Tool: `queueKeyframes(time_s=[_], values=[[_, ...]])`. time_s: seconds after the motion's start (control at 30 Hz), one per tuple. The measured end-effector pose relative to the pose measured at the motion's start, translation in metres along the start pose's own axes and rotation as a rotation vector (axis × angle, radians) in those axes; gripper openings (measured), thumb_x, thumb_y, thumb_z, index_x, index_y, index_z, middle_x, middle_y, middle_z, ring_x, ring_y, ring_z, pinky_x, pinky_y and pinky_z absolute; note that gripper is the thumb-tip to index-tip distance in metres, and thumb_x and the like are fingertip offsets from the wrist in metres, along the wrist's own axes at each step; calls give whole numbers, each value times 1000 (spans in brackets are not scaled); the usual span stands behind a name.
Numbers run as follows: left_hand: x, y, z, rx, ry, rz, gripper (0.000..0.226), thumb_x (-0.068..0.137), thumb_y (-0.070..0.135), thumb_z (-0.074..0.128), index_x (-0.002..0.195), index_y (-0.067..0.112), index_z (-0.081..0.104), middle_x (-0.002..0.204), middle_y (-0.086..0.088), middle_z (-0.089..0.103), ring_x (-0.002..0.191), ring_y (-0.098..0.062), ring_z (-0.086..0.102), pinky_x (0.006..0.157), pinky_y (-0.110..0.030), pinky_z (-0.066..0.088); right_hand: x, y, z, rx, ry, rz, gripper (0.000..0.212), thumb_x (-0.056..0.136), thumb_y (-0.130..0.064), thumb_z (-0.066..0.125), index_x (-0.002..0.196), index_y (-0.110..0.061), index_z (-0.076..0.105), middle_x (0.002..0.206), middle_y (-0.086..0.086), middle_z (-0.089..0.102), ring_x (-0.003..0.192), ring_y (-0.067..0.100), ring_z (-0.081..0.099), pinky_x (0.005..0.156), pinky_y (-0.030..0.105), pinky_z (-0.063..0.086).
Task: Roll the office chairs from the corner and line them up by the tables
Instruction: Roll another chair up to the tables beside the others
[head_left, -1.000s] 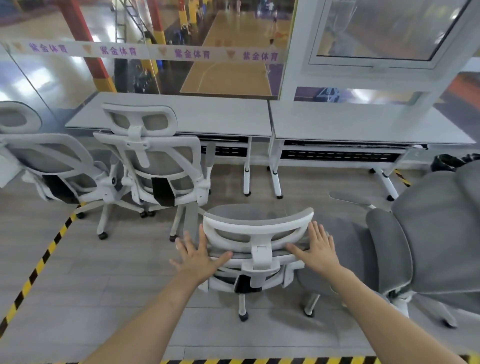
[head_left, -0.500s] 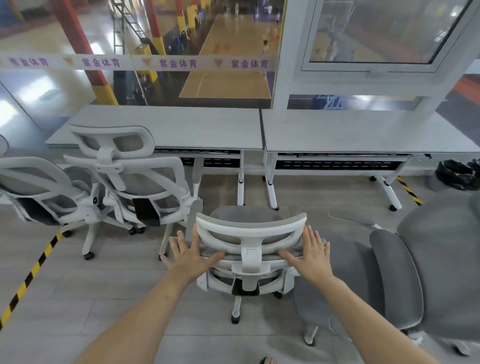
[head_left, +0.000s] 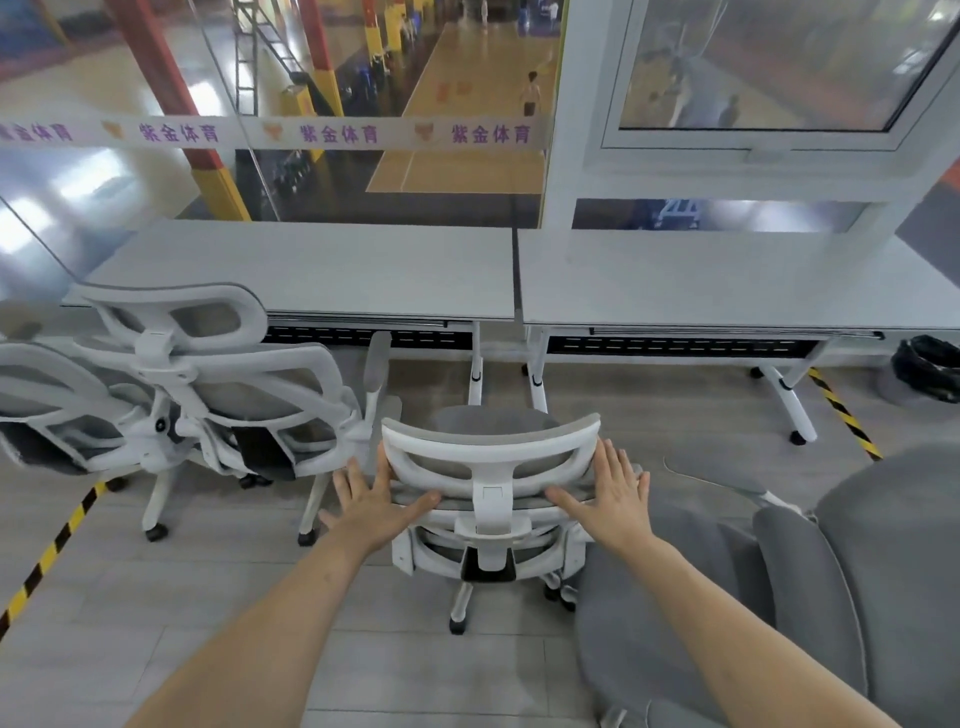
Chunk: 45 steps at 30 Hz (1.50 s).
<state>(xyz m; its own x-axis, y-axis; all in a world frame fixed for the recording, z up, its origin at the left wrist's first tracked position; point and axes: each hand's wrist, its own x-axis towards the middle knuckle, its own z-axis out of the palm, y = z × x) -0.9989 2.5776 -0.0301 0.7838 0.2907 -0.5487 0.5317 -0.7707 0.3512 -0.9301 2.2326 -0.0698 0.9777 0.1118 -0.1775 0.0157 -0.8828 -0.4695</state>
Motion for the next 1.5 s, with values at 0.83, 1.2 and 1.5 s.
queueKeyframes(time_s=[0.83, 1.2, 1.5], values=[[121, 72, -50, 55, 35, 30, 124, 62, 106, 36, 141, 52, -43, 167, -8, -33, 154, -34, -29, 119, -74, 5, 148, -9, -32, -7, 8, 61, 145, 52, -112, 18, 165, -24, 2, 174, -5, 1, 159, 18, -4, 126, 56, -6], [102, 66, -32, 55, 54, 23, 132, 55, 111, 32, 150, 49, -35, 166, -4, -36, 154, -31, -31, 121, -69, 5, 119, 3, -27, -23, 7, 52, 131, 63, -107, 24, 165, -29, -5, 174, 2, -3, 160, 20, 1, 128, 51, -4], [74, 55, -12, 106, 34, 15, 132, 51, 112, 27, 141, 47, -45, 164, -6, -39, 152, -32, -33, 122, -68, 3, 71, 17, -21, -22, 41, 31, 120, 70, -103, 27, 164, -36, -8, 173, 8, -4, 159, 26, 8, 128, 50, -4]])
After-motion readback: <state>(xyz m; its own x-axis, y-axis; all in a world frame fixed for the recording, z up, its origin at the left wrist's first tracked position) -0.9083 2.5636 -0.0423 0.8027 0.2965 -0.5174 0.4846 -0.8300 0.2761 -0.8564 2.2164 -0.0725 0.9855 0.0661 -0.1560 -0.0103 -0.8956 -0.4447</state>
